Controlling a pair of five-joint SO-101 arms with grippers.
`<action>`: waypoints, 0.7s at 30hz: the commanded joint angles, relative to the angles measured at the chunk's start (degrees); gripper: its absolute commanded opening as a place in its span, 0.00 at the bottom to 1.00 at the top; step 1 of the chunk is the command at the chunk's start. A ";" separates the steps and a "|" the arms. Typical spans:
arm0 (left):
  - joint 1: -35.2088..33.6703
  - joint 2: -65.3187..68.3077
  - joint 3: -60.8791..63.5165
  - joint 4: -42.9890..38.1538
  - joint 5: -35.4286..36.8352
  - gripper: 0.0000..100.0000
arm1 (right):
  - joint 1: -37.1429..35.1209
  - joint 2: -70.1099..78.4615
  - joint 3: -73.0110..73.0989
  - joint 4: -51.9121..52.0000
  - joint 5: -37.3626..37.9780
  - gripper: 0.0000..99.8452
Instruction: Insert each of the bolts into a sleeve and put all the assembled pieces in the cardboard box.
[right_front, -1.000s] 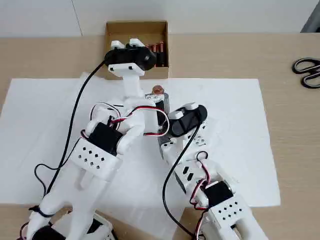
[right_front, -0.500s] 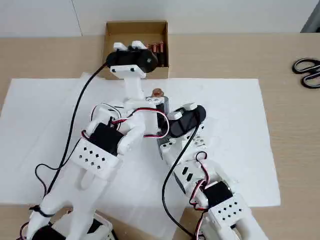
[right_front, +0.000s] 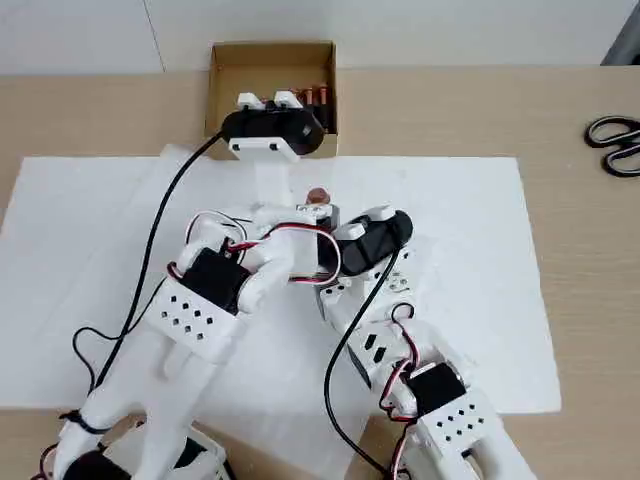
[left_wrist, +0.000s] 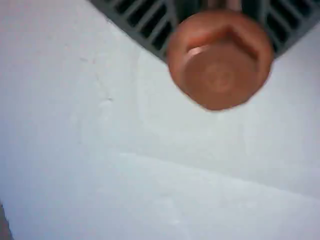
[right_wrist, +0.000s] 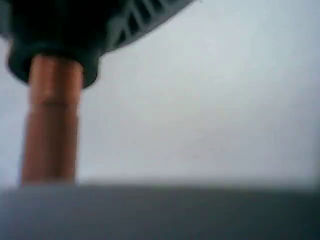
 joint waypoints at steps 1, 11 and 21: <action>0.88 -1.76 0.04 0.53 -0.70 0.01 | -0.13 -1.19 -1.05 -1.54 -0.09 0.00; 0.97 -1.76 4.35 0.26 -1.58 0.01 | -0.13 -1.27 -1.05 -1.54 0.00 0.00; 1.76 -1.76 5.67 0.35 -2.99 0.01 | -0.13 -1.27 -1.05 -1.54 0.00 0.00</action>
